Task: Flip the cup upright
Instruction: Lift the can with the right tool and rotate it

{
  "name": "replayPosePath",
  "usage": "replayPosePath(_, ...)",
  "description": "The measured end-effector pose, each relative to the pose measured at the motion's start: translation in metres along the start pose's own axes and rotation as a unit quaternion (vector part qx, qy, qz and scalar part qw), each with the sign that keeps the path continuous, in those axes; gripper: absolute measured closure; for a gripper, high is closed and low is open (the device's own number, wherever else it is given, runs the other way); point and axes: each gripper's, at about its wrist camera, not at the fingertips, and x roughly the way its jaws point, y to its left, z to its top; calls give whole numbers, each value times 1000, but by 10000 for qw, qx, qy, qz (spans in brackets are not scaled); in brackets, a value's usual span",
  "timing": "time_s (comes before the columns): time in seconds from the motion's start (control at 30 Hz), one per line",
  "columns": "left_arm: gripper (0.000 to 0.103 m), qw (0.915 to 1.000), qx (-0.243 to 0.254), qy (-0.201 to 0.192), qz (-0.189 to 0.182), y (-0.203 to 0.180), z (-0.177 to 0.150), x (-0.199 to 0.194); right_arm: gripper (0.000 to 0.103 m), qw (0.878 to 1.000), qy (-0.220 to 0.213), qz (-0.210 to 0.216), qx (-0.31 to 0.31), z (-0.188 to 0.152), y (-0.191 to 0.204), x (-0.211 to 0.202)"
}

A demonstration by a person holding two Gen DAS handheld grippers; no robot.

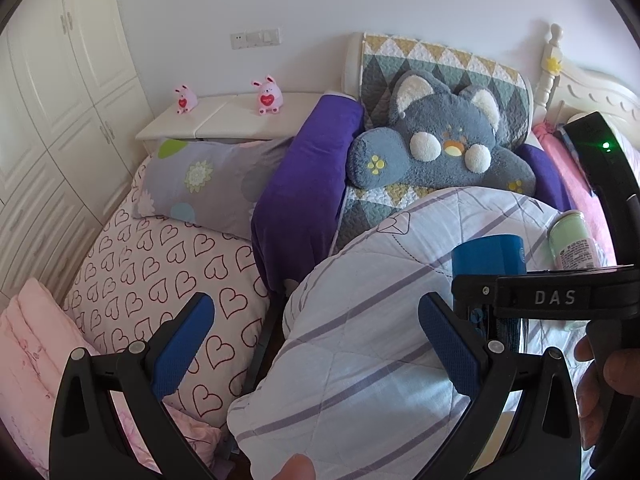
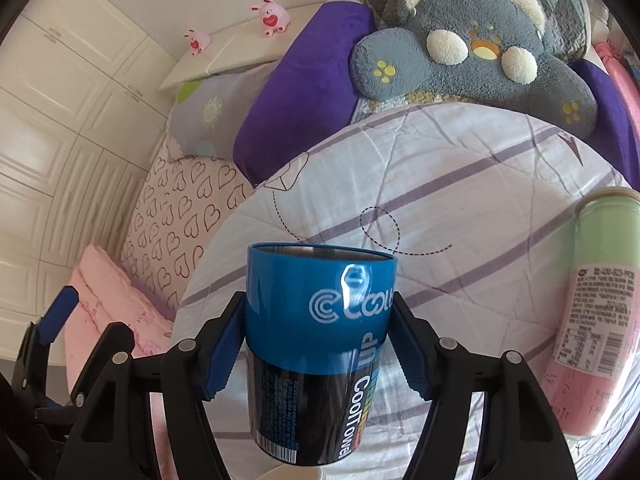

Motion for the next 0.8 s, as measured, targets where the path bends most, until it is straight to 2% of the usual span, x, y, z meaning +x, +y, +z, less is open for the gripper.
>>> replayPosePath(0.8,0,9993,306,-172,-146,-38,-17,-66,35,9977,-644,84,214,-49,-36,-87)
